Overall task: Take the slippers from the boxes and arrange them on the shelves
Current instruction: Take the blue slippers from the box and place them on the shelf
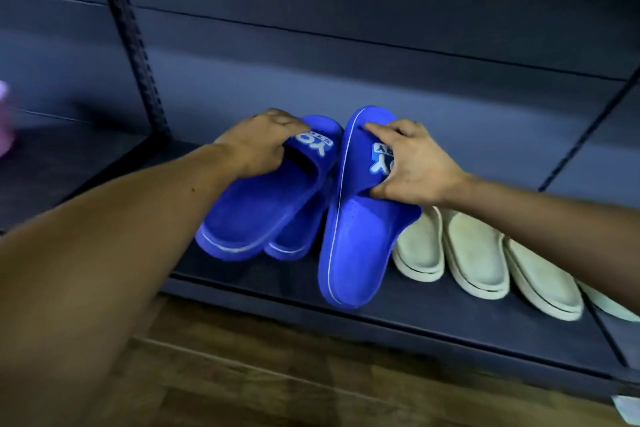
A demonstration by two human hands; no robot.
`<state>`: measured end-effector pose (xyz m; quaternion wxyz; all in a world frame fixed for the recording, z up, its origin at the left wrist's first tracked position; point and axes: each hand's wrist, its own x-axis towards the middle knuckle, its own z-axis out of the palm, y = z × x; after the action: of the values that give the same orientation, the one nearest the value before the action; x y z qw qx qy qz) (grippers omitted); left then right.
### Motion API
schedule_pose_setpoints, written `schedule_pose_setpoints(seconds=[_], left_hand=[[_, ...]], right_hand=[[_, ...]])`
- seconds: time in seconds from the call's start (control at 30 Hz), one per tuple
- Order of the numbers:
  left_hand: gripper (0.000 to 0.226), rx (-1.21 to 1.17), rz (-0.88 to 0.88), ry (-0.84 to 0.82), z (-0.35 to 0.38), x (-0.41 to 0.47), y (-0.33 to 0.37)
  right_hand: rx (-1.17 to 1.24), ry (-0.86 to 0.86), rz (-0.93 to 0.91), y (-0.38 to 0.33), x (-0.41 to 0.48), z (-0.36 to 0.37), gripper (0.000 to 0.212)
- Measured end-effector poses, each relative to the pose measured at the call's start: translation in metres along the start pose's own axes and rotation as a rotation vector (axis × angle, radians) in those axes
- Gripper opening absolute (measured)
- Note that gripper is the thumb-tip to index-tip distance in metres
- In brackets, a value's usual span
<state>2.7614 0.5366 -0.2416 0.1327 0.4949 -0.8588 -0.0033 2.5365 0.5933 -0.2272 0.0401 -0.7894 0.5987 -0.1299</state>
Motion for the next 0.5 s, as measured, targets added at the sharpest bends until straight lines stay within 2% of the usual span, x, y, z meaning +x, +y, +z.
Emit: schedule_pose_setpoints(seconds=[0.23,0.5], left_hand=[[0.056,-0.052,-0.354,0.181,0.007,-0.033,-0.112],[0.049,-0.427,-0.805,0.338,0.054,-0.063,-0.200]], right_hand=[[-0.025,-0.041,-0.001,-0.074,0.057,0.032,0.095],[-0.066,-0.114,-0.044,-0.134,0.124,0.080,0.091]])
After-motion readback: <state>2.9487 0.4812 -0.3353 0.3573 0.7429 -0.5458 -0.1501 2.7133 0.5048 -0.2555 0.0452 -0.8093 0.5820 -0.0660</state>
